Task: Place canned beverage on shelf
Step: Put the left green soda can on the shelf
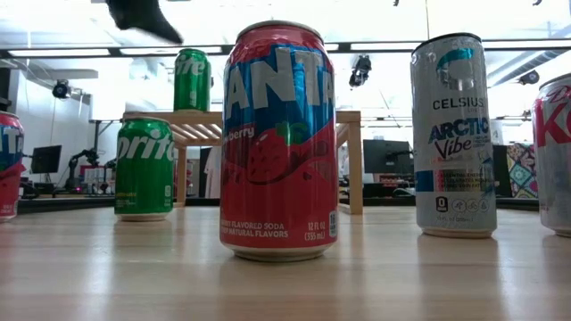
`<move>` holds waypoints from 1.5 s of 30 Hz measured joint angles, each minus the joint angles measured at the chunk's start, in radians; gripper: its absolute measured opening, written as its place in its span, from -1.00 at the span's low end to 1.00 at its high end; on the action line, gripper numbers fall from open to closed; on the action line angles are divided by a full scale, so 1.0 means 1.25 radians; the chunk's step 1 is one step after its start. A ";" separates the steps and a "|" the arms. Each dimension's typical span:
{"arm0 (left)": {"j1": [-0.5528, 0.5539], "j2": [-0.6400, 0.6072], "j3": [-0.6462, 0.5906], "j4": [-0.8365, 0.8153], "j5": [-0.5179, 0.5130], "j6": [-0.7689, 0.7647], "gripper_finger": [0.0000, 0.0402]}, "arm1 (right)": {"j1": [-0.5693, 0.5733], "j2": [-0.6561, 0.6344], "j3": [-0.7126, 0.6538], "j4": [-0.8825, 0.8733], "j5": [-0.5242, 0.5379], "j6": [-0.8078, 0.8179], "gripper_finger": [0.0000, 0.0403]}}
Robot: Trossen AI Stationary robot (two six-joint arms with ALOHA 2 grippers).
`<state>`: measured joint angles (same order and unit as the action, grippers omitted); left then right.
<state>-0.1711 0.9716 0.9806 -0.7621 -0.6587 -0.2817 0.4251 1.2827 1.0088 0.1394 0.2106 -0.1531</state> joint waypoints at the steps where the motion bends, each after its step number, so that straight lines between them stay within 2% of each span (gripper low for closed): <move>1: 0.001 -0.001 -0.021 0.002 -0.027 0.000 -0.99 | -0.005 0.000 0.000 0.000 0.000 0.004 -0.96; 5: 0.021 -0.002 -0.072 0.012 -0.080 0.023 -1.00 | -0.025 0.000 0.000 -0.003 0.000 0.030 -0.96; 14: 0.110 -0.009 -0.074 0.074 -0.088 0.155 -1.00 | -0.060 0.002 0.000 -0.006 0.000 0.045 -0.96; 20: 0.173 -0.009 -0.074 0.133 -0.018 0.213 -1.00 | -0.063 0.002 0.000 -0.006 0.000 0.045 -0.96; 27: 0.221 -0.009 -0.074 0.165 -0.009 0.249 -1.00 | -0.063 0.002 0.000 -0.015 0.000 0.041 -0.96; 33: 0.237 -0.008 -0.074 0.169 -0.003 0.255 -1.00 | -0.063 0.002 0.000 -0.018 0.000 0.039 -0.96; 37: 0.236 -0.012 -0.074 0.148 0.065 0.239 -1.00 | -0.063 0.002 0.000 -0.024 0.000 0.041 -0.96; 39: 0.235 -0.017 -0.074 0.117 0.074 0.218 -1.00 | -0.063 0.002 0.000 -0.026 0.000 0.044 -0.96; 42: 0.236 -0.022 -0.074 0.062 0.044 0.193 -1.00 | -0.063 0.002 0.000 -0.027 0.000 0.044 -0.96; 45: 0.237 -0.024 -0.074 0.053 -0.028 0.187 -1.00 | -0.063 0.002 -0.001 -0.027 0.000 0.043 -0.96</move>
<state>0.1246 0.9410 0.8875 -0.6953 -0.6935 -0.0482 0.3458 1.2850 1.0080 0.1055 0.2104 -0.0988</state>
